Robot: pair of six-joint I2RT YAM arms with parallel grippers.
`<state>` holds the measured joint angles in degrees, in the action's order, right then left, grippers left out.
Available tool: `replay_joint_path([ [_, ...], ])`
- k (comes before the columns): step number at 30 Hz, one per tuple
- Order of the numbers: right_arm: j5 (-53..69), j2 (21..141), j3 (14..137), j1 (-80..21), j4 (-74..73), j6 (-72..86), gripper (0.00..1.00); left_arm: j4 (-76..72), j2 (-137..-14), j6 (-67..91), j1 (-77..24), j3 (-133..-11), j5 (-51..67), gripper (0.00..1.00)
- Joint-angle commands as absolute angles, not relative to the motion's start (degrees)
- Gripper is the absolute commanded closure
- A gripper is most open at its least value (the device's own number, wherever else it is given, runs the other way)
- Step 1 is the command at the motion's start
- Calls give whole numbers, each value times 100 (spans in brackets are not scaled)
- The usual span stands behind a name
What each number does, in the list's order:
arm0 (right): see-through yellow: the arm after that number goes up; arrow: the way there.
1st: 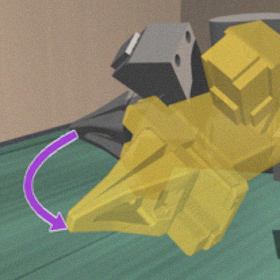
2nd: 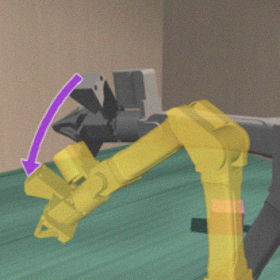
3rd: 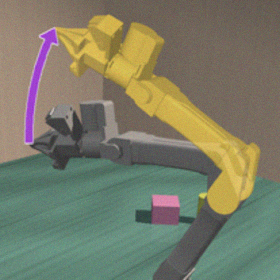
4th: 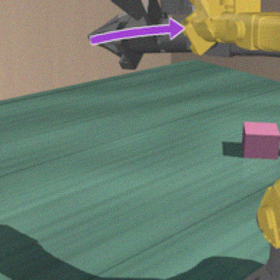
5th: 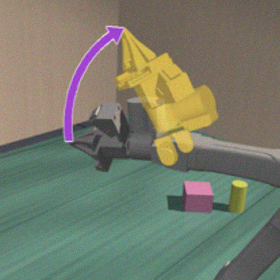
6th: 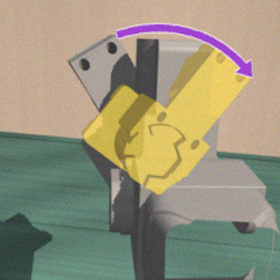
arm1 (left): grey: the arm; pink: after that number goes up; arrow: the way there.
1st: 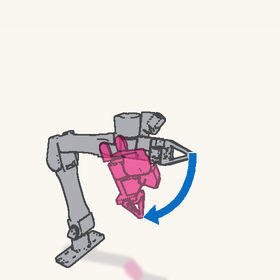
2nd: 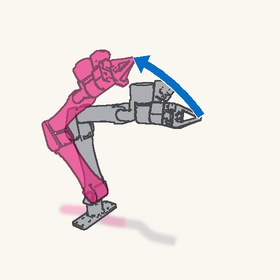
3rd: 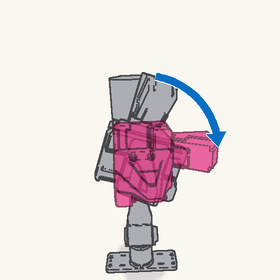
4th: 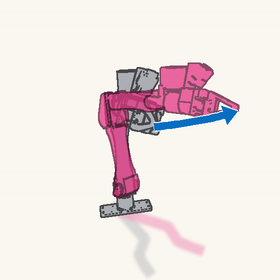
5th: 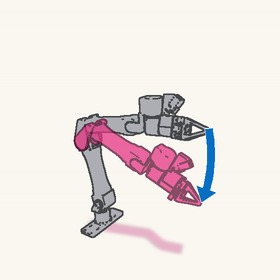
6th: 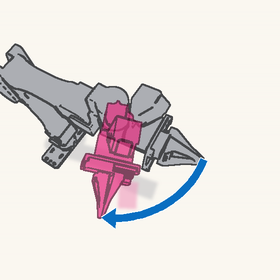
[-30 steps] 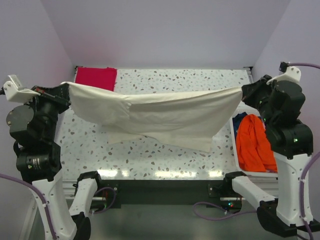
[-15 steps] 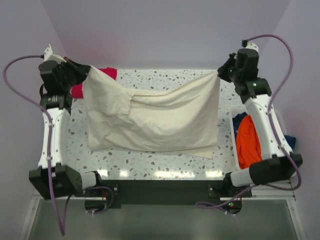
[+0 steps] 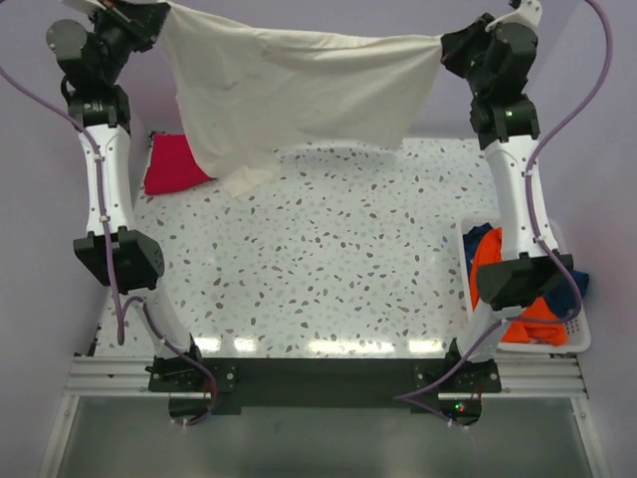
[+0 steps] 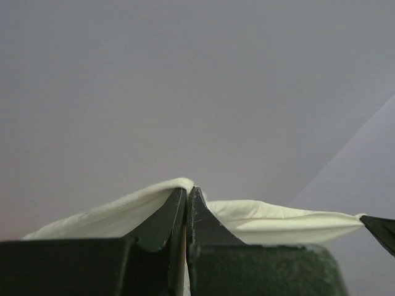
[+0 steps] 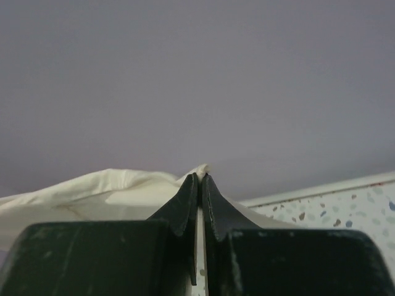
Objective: Fold and stack the t-shirts
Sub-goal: Flatten the tshirt out
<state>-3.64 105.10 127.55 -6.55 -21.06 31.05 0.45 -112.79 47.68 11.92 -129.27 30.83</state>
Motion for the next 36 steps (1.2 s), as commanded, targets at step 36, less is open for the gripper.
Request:
replay_joint_path([
  [36,-324,7928,4368,-193,-2135,3779,100,1888,-6830,4334,1529,-4332,1108,100],
])
